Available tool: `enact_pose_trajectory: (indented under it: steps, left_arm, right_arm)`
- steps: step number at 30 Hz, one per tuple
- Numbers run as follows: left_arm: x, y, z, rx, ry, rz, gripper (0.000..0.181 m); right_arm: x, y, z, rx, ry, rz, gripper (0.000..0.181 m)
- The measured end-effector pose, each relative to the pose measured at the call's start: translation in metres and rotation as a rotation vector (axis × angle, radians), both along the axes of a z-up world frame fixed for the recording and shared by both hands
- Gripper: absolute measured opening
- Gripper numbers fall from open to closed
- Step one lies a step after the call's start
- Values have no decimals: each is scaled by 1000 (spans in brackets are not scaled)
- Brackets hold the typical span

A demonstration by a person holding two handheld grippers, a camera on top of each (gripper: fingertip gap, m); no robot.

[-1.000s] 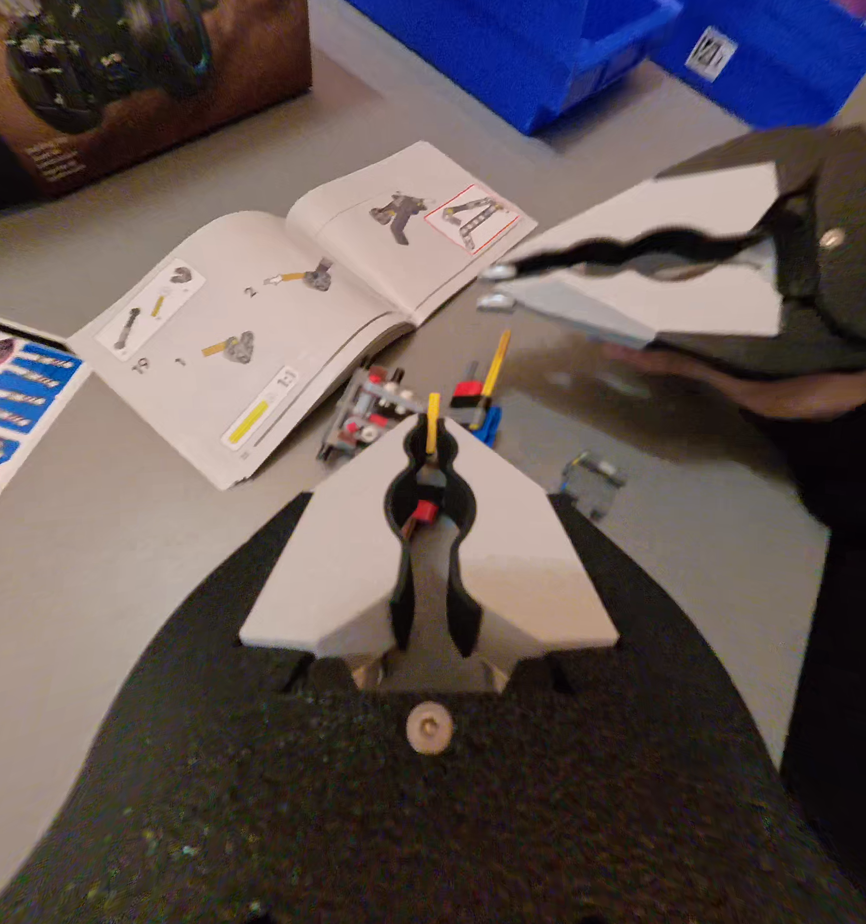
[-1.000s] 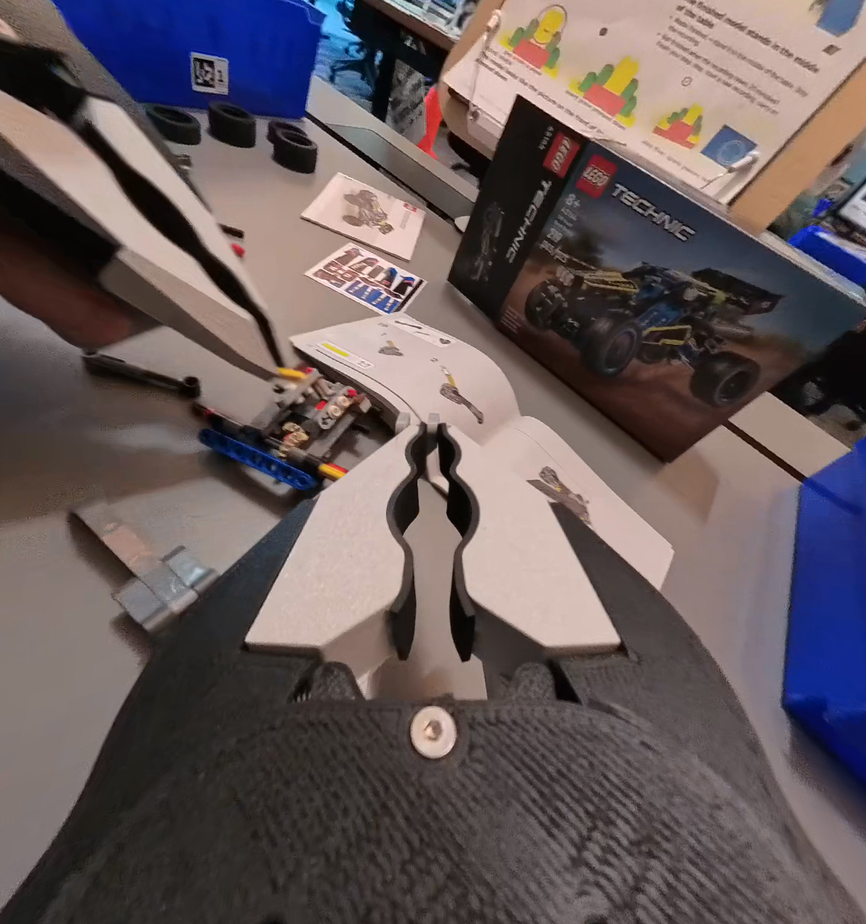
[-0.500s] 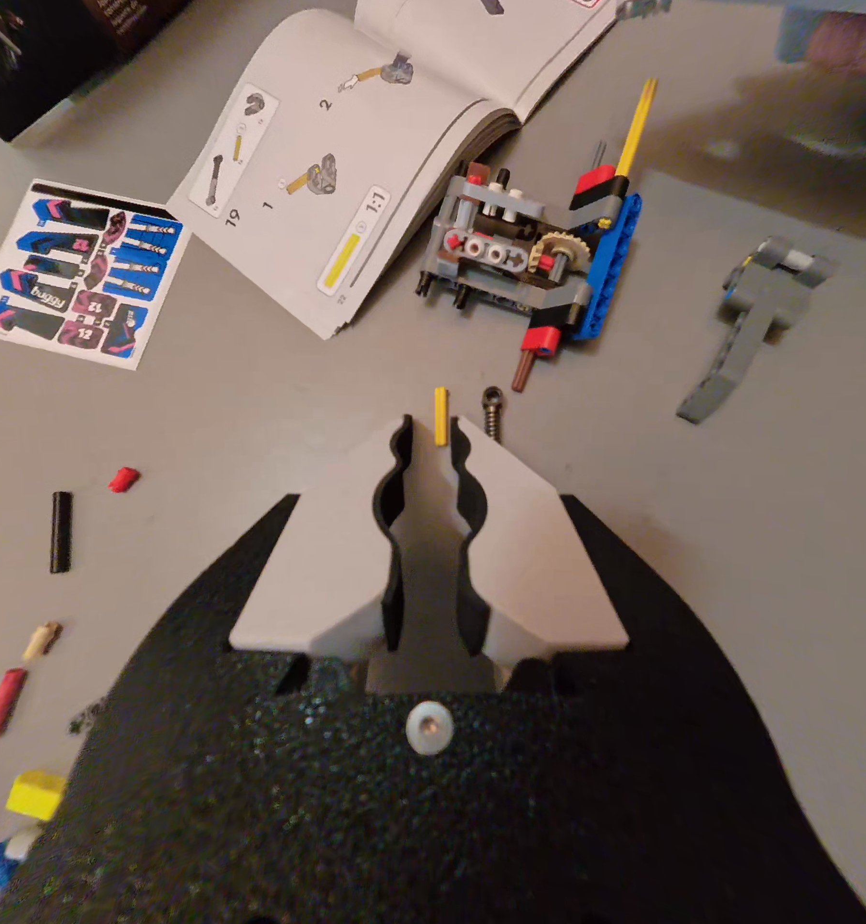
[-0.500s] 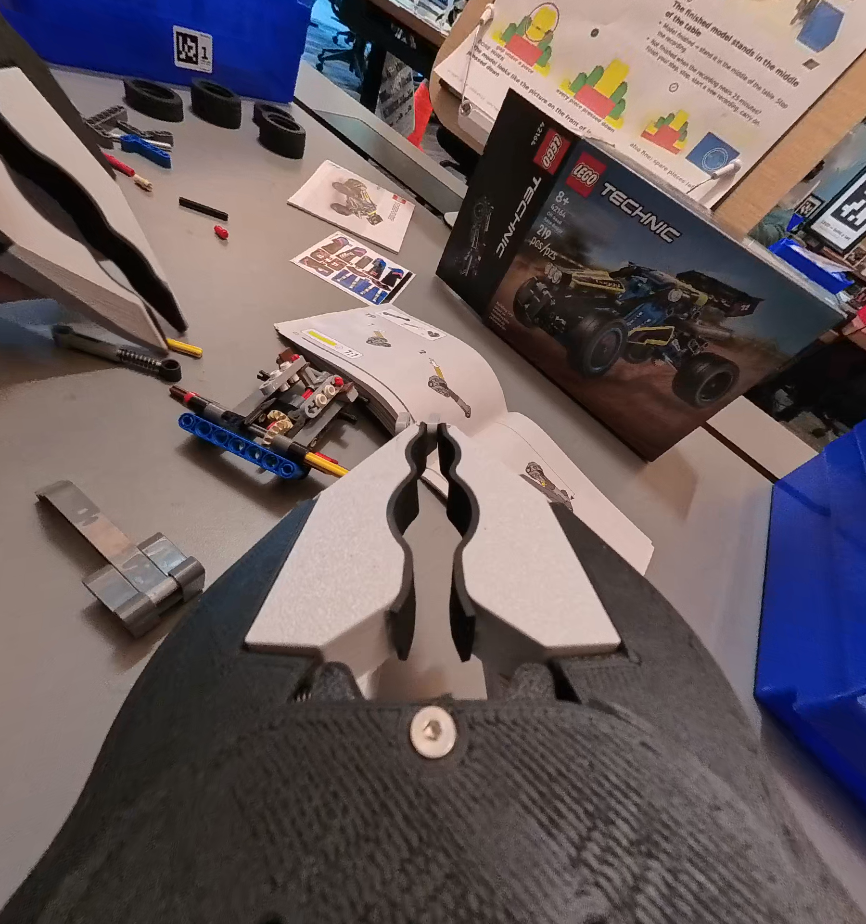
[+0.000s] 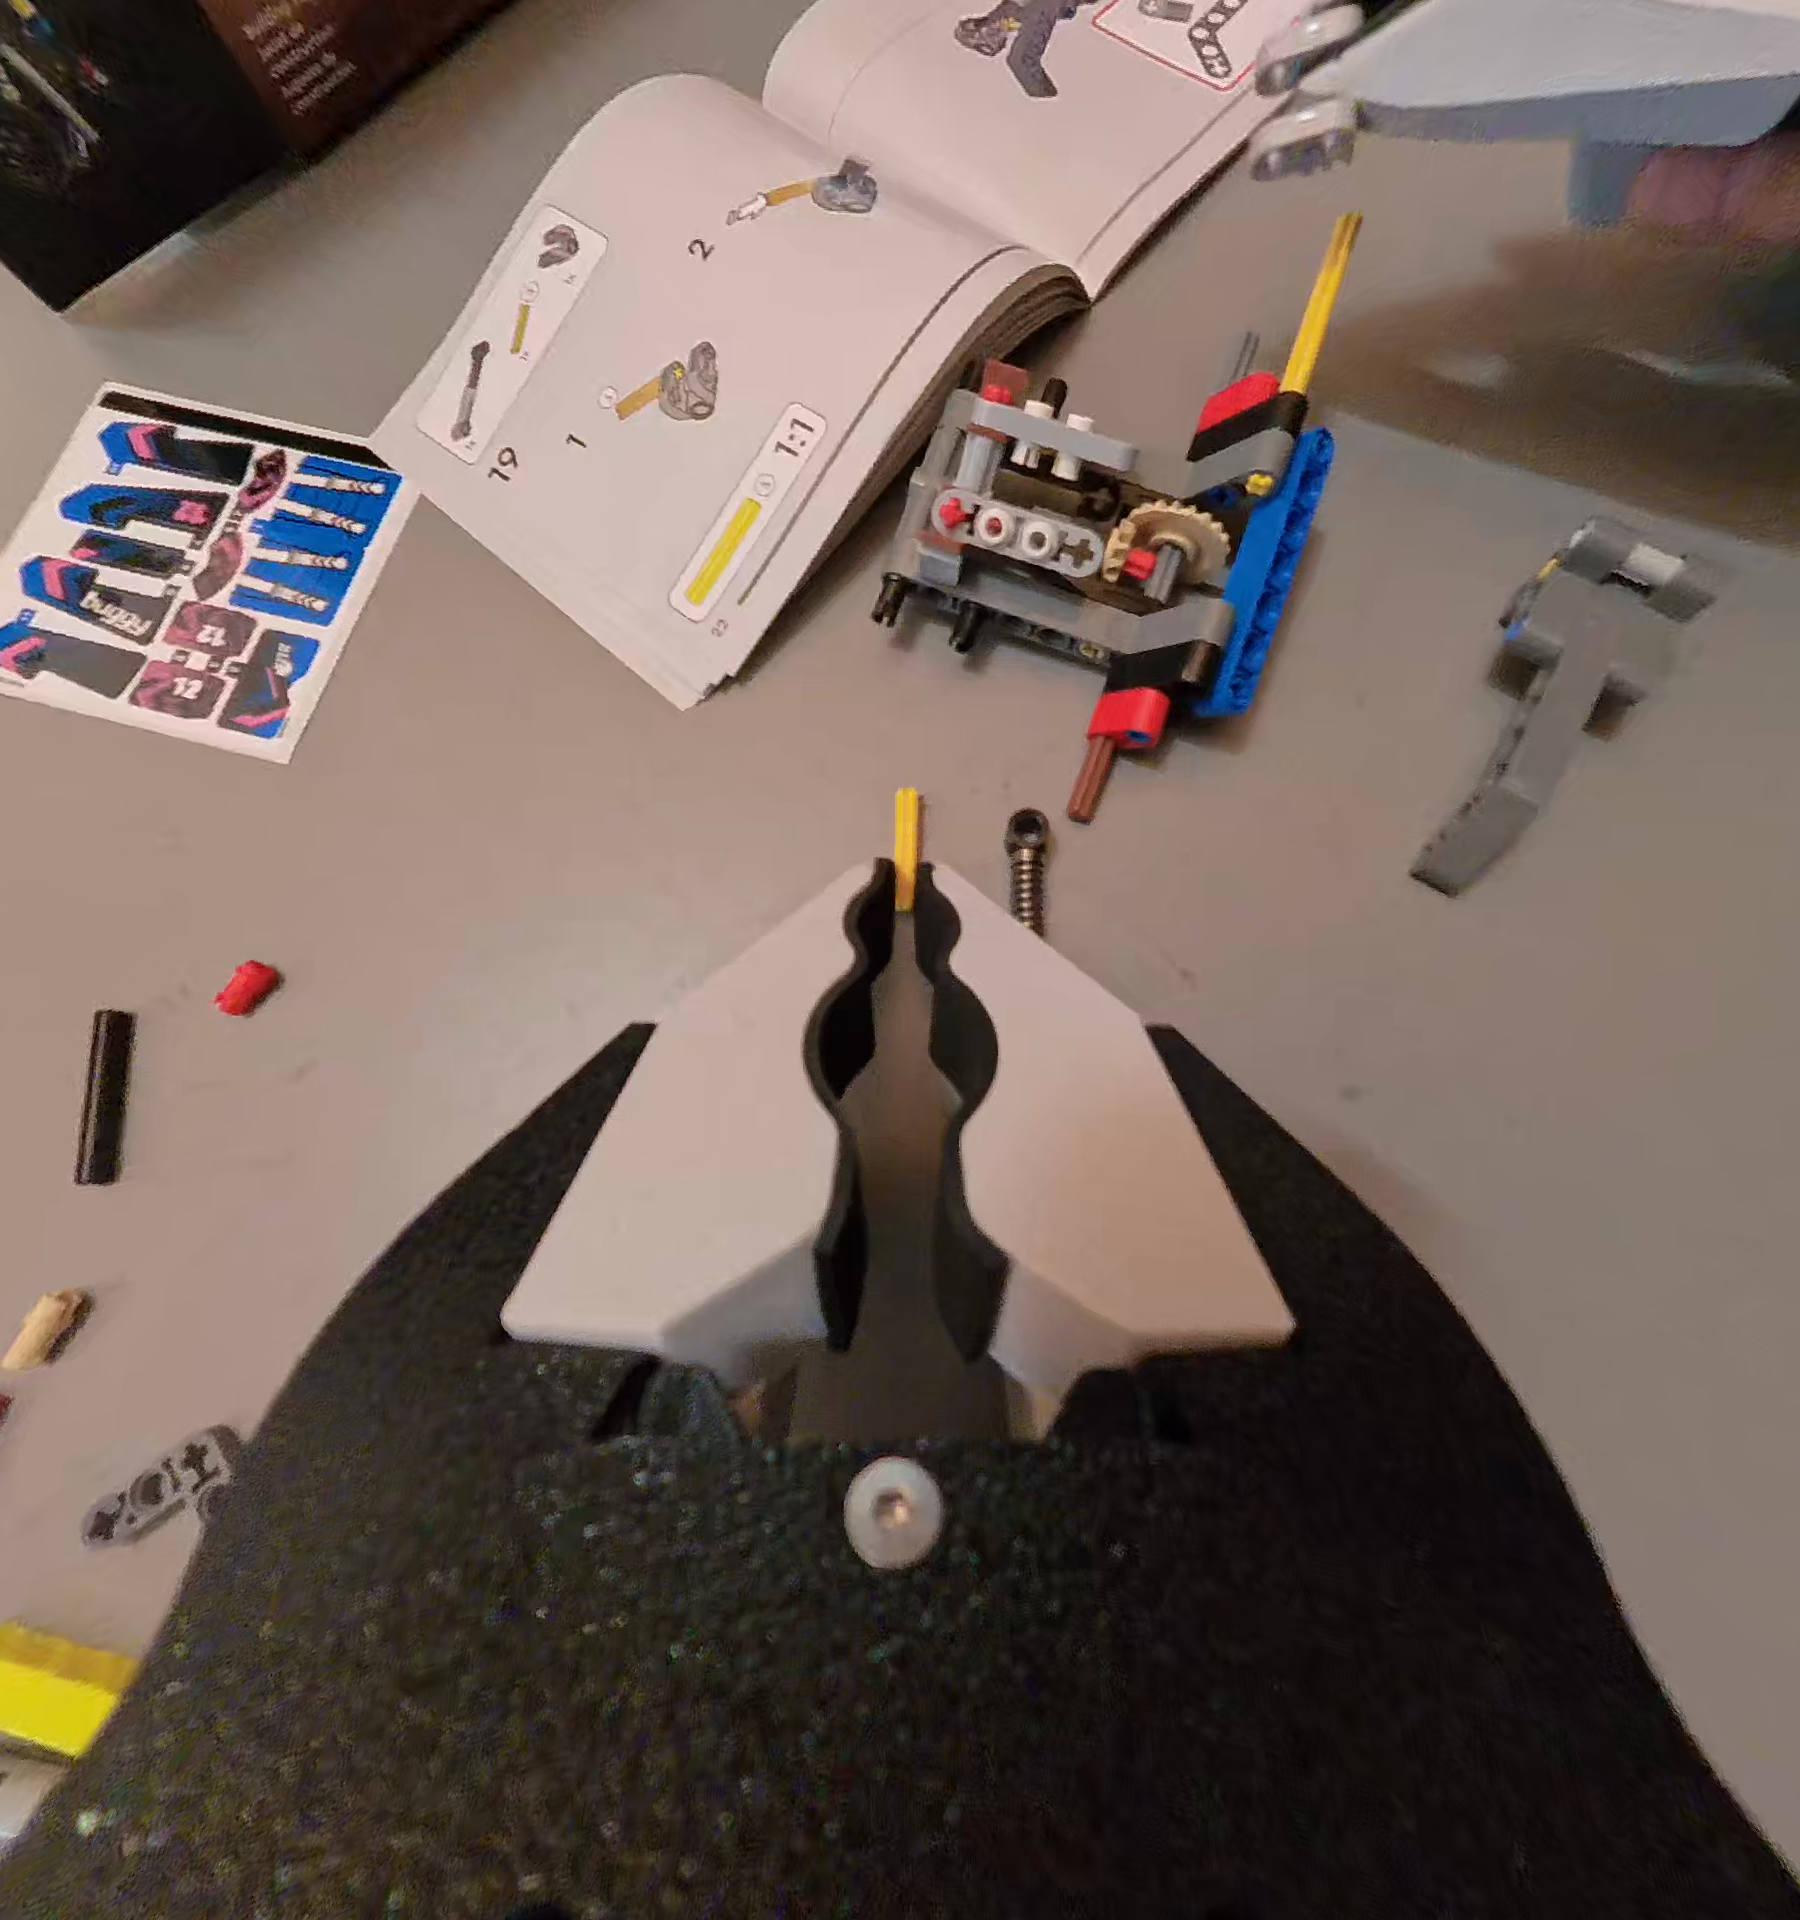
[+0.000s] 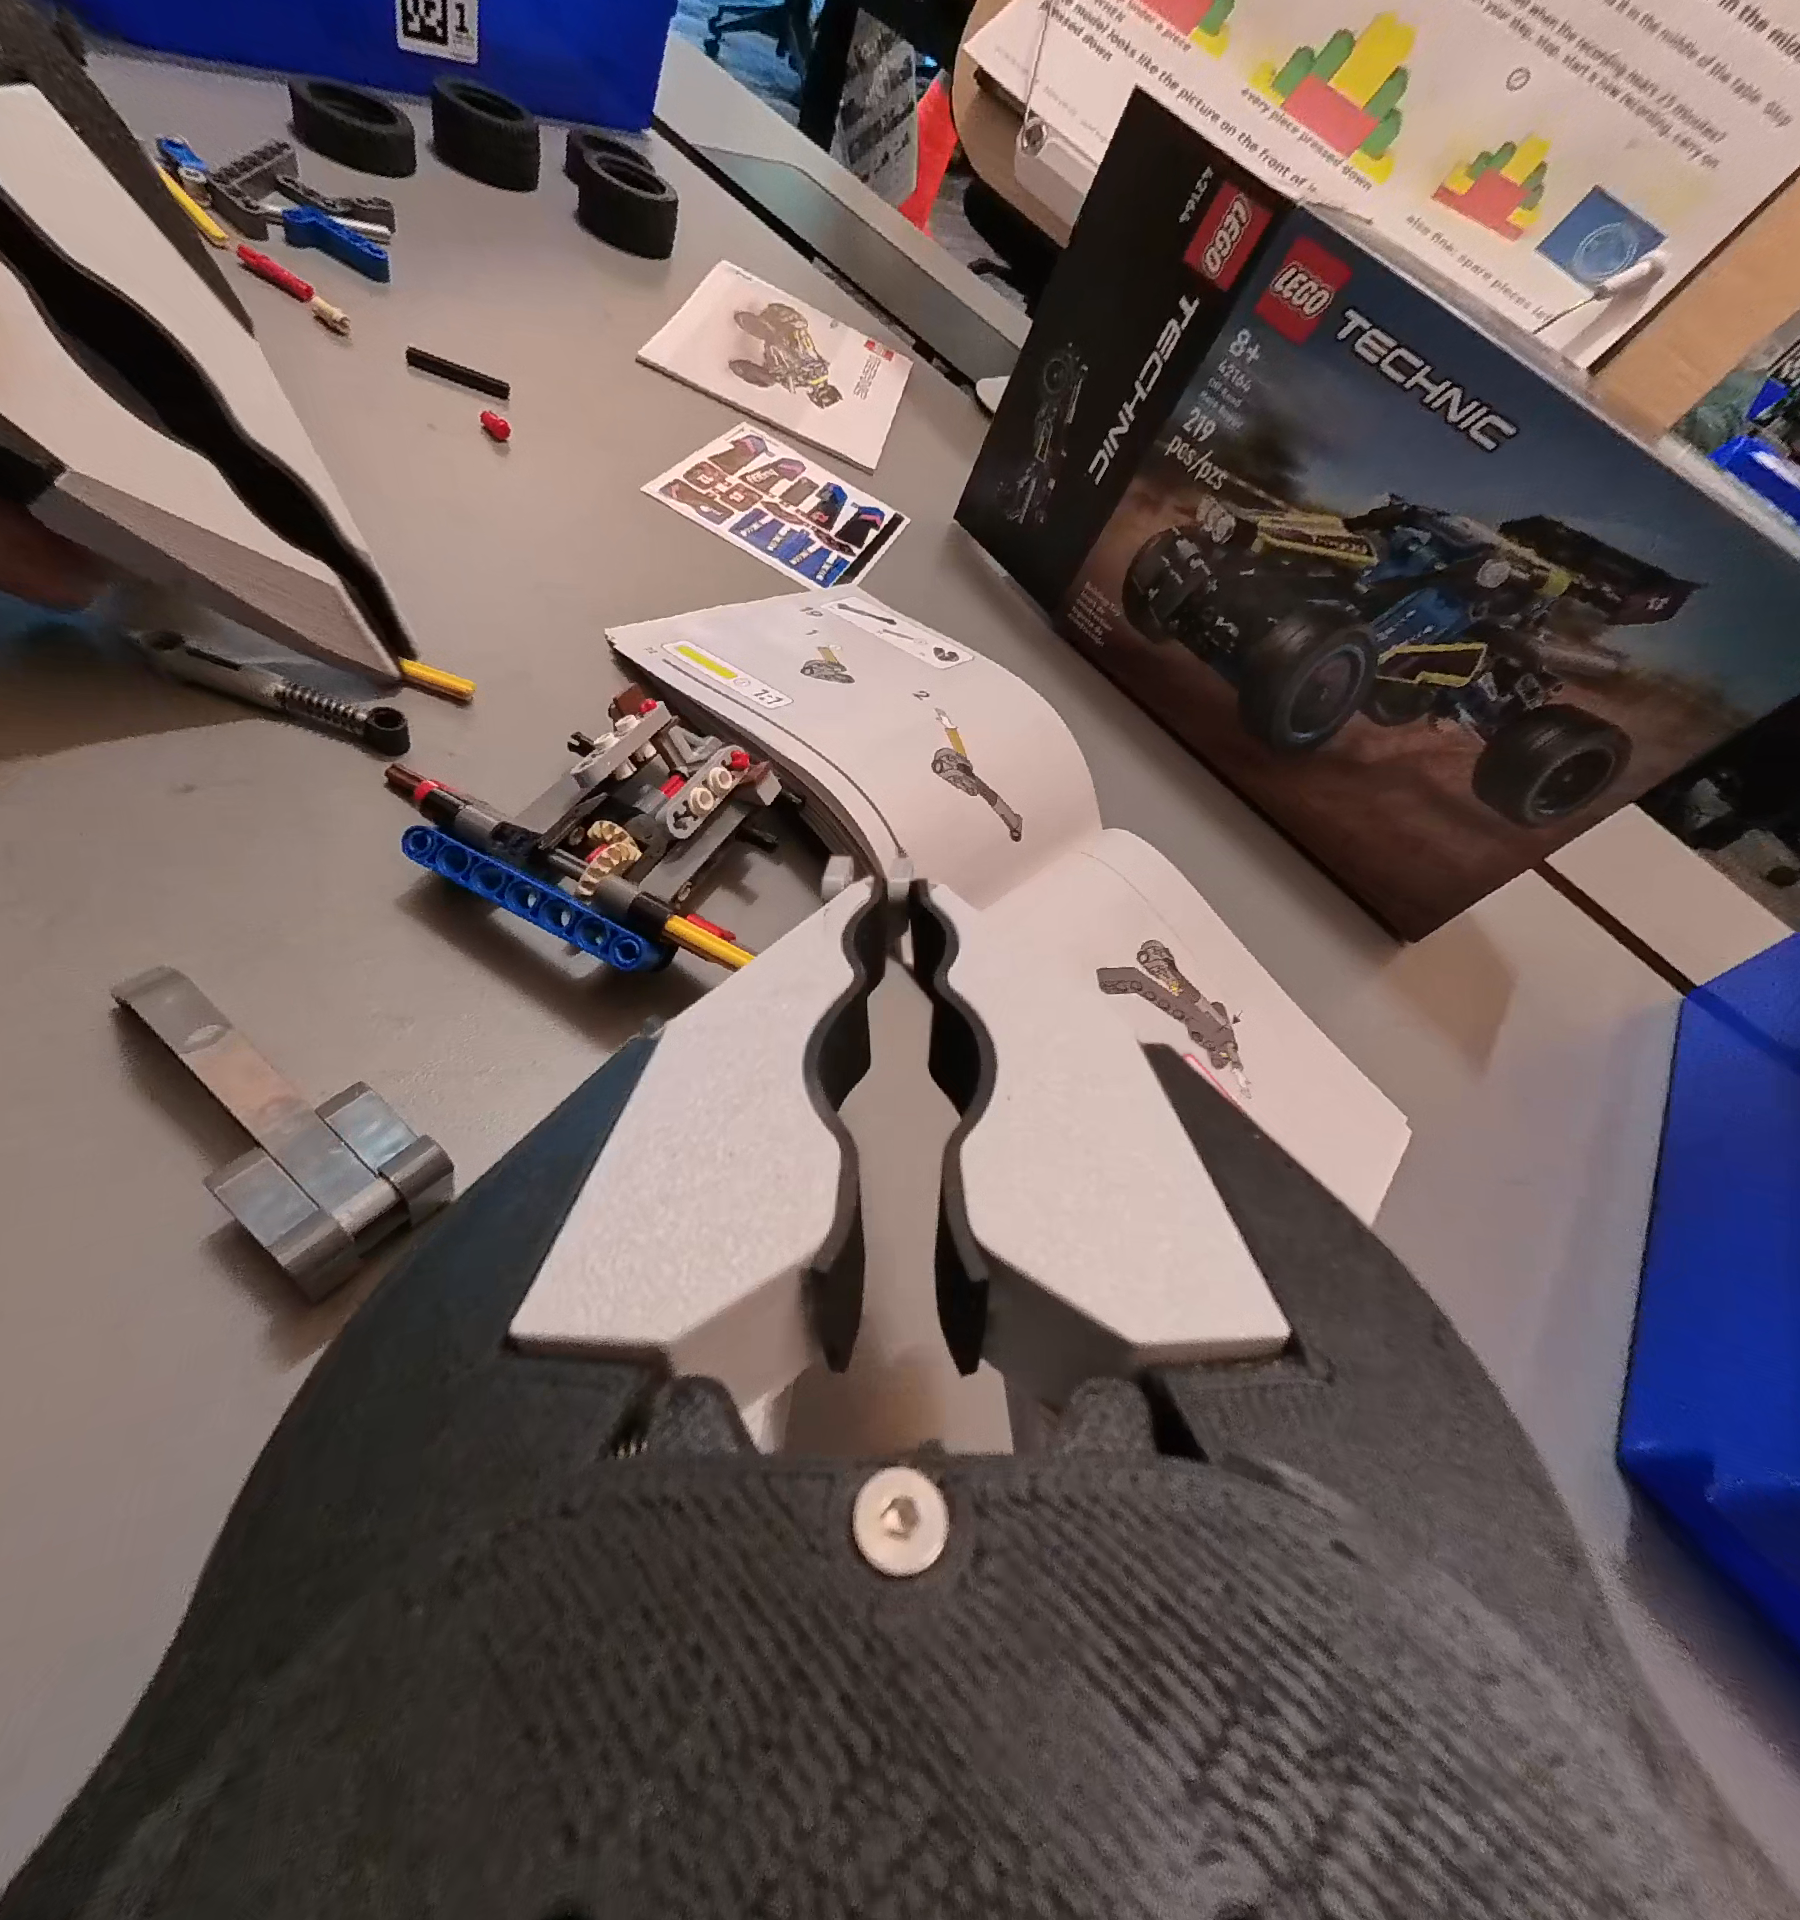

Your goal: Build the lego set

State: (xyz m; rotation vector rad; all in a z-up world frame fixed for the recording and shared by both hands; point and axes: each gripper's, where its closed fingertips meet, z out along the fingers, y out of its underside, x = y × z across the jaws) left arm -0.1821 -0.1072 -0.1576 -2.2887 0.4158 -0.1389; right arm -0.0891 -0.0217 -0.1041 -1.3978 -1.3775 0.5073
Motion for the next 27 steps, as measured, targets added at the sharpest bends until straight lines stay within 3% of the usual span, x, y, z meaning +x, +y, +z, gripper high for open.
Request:
enact_pose_trajectory:
  steps: [3, 7, 10, 16, 24, 27]
  left_arm:
    - [2, 3, 8, 25, -66, 10, 1]
    - [29, 8, 58, 126, -303, -35, 1]
    - [54, 11, 74, 119, -369, -88, 1]
    - [84, 25, 78, 101, -416, -114, 2]
    - [84, 30, 81, 96, -441, -100, 2]
    - [84, 30, 79, 79, -491, -75, 2]
  right_arm:
    - [1, -2, 1, -35, 13, 2, 1]
    - [1, -6, 16, -67, 99, 21, 1]
    - [-3, -15, 24, -127, 181, 63, 1]
    - [-6, -27, 37, -175, 279, 148, 1]
    - [-8, -33, 38, -173, 287, 190, 2]
    - [-9, -32, 39, -86, 277, 175, 1]
